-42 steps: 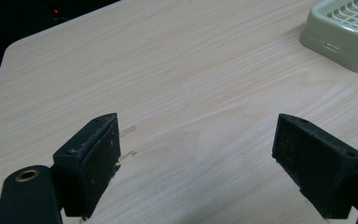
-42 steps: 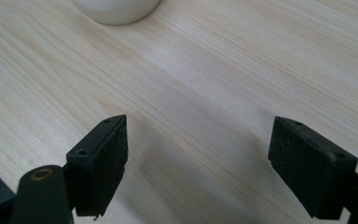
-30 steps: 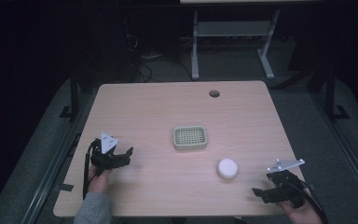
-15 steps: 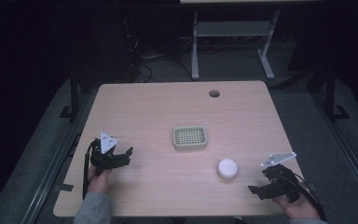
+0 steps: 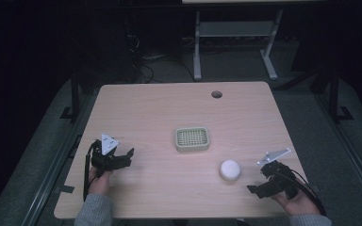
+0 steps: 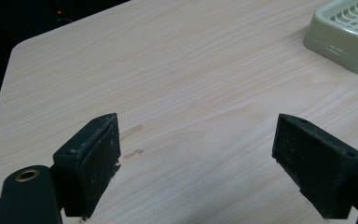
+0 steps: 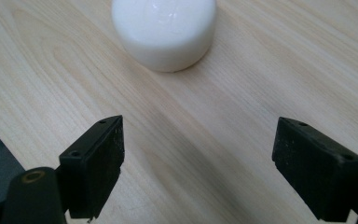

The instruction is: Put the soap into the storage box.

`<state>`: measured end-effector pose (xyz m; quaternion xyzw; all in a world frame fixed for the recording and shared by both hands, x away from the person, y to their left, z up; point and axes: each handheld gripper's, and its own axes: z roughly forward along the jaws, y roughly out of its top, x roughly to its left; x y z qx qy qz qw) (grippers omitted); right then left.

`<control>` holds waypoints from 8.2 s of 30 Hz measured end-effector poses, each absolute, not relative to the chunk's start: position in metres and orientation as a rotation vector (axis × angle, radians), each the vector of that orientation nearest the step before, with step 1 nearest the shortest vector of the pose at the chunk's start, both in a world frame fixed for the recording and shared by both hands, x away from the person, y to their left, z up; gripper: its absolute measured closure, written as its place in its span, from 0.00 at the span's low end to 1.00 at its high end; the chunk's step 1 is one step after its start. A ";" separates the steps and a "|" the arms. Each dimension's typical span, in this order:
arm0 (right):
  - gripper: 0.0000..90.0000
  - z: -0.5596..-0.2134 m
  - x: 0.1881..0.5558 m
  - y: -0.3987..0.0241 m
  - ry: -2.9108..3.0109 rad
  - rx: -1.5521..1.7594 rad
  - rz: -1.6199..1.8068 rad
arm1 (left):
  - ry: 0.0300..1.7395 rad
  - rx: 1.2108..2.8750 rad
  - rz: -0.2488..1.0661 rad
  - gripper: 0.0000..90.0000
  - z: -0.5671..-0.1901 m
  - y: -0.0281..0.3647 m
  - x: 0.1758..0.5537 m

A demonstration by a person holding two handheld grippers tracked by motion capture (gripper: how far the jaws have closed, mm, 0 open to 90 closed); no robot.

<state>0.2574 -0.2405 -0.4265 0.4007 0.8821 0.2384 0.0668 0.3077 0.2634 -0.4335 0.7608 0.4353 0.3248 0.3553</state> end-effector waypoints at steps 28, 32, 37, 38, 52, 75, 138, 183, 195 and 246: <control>0.18 -0.409 0.277 -0.212 2.731 1.106 0.663 | 1.139 1.951 0.841 0.16 -0.432 0.264 0.308; 0.18 -0.408 0.280 -0.208 2.748 1.089 0.651 | 1.136 1.952 0.843 0.17 -0.432 0.264 0.307; 0.18 -0.408 0.283 -0.204 2.759 1.076 0.640 | 1.140 1.951 0.841 0.17 -0.433 0.264 0.307; 0.17 -0.408 0.284 -0.202 2.762 1.073 0.636 | 1.139 1.951 0.841 0.16 -0.433 0.264 0.307; 0.18 -0.407 0.294 -0.191 2.800 1.035 0.613 | 1.137 1.953 0.846 0.16 -0.432 0.266 0.307; 0.18 -0.413 0.315 -0.165 2.870 1.000 0.519 | 1.139 1.950 0.843 0.17 -0.432 0.266 0.308; 0.26 -0.430 0.333 -0.150 2.955 0.959 0.330 | 1.129 1.966 0.848 0.16 -0.433 0.263 0.309; 0.26 -0.370 0.383 -0.111 2.993 0.868 0.459 | 1.115 1.965 0.852 0.17 -0.430 0.261 0.308; 0.26 -0.360 0.401 -0.089 3.005 0.826 0.437 | 1.108 1.965 0.857 0.17 -0.430 0.261 0.308; 0.26 -0.359 0.448 -0.045 3.031 0.794 0.346 | 1.090 1.976 0.871 0.17 -0.429 0.259 0.307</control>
